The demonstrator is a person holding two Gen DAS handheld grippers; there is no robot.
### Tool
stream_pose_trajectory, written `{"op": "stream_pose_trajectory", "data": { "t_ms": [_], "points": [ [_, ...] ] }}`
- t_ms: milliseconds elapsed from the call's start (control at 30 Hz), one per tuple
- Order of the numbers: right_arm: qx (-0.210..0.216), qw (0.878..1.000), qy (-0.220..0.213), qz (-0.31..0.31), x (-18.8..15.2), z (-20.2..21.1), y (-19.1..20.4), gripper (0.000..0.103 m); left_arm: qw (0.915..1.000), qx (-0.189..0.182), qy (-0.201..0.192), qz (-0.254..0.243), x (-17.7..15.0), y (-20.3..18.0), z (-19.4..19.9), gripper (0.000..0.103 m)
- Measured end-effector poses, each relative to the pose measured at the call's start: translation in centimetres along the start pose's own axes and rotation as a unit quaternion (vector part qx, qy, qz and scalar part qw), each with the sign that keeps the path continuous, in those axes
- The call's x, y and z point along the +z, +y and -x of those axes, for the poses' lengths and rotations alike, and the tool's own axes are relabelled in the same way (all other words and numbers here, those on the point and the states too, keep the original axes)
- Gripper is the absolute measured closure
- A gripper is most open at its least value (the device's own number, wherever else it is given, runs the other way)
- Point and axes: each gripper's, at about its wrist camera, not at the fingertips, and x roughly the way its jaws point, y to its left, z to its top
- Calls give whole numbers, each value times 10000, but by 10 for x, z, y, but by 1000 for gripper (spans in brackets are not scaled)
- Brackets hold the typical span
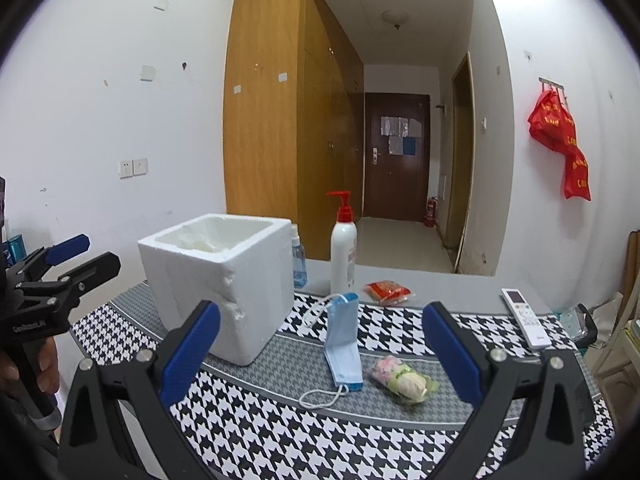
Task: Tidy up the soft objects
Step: 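Reach the right gripper to the wrapped fruit bundle and close on it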
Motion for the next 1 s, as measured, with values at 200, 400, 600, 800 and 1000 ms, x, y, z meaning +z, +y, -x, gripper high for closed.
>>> {"op": "stream_pose_trajectory", "data": {
  "t_ms": [200,400,600,800,1000],
  "points": [
    [-149,9998,60,-80,-6,2,-11,1,9996,-271,96,-12,-6,-13,-9,1],
    [-421,9988,124,-202,-14,9,-28,1,9980,-576,269,-70,-10,-29,-21,1],
    [-586,9975,252,-294,-24,15,-42,1,9953,-871,401,-144,-13,-48,-30,1],
    [-753,9959,299,-401,-32,21,-57,1,9926,-1034,618,-179,-19,-64,-42,1],
    [-724,9955,416,-453,-39,15,-66,1,9912,-1066,762,-162,-25,-73,-51,1]
  ]
}}
